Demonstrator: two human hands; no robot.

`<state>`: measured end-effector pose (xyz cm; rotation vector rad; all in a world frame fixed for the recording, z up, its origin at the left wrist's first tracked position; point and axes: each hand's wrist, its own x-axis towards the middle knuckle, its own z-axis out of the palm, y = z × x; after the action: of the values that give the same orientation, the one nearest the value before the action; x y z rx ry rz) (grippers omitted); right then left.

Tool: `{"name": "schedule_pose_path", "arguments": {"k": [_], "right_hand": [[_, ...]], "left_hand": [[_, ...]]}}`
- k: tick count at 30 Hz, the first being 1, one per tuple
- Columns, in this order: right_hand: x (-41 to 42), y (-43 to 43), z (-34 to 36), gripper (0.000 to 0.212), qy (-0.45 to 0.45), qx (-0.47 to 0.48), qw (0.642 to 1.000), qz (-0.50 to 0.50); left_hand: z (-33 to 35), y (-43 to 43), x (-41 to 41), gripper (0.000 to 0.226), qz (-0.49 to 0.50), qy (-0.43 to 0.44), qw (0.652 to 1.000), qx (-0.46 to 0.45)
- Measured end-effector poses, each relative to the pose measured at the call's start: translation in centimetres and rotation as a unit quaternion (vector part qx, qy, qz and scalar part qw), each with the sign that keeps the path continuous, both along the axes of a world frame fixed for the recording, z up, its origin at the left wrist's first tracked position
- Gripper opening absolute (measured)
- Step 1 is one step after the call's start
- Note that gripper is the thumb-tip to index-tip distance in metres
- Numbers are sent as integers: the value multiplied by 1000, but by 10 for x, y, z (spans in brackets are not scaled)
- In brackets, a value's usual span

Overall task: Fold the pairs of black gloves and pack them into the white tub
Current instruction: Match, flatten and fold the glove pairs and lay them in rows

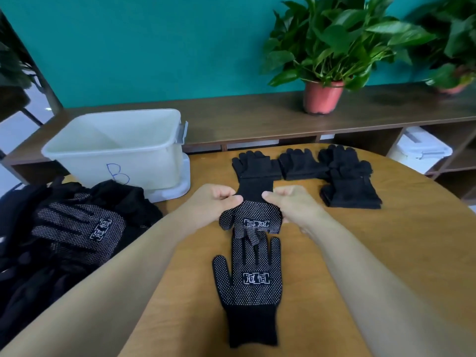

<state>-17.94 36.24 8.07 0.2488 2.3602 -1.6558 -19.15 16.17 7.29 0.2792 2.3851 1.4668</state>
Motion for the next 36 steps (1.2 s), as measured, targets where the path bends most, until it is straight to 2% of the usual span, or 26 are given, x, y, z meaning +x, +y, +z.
{"name": "schedule_pose_path", "arguments": {"k": [4,7,10,14,17,21,24,27,31,34,36], "right_hand": [[7,-3,5,26,5,-7,1000,-5],[0,-5,26,49,42,-29,998,-32],[-11,-5,38,42,66,-27,997,-36],[-16,-9,30,49,52,-30,997,-46],[-18,-10,25,53,55,-32,997,-50],[-8,-6,25,52,90,-8,994,-57],[9,-2,0,43,52,15,998,-30],[22,1,-26,36,15,13,1000,0],[42,2,-16,48,90,17,996,-1],[71,1,-20,40,115,39,992,24],[97,4,-44,28,113,90,989,43]], "left_hand": [[5,0,8,44,5,20,1000,0],[28,3,3,28,24,42,999,13],[41,6,-7,22,29,55,998,23],[33,6,-14,23,31,28,999,-1],[29,8,-17,23,37,46,998,4],[24,7,-14,22,22,78,997,-4],[0,3,0,25,-1,68,997,-43],[-20,2,18,26,-11,53,998,-45],[-20,0,31,27,-8,79,996,-31],[-25,-7,55,29,-25,121,991,-55],[-43,-13,79,26,-40,137,986,-81]]}}
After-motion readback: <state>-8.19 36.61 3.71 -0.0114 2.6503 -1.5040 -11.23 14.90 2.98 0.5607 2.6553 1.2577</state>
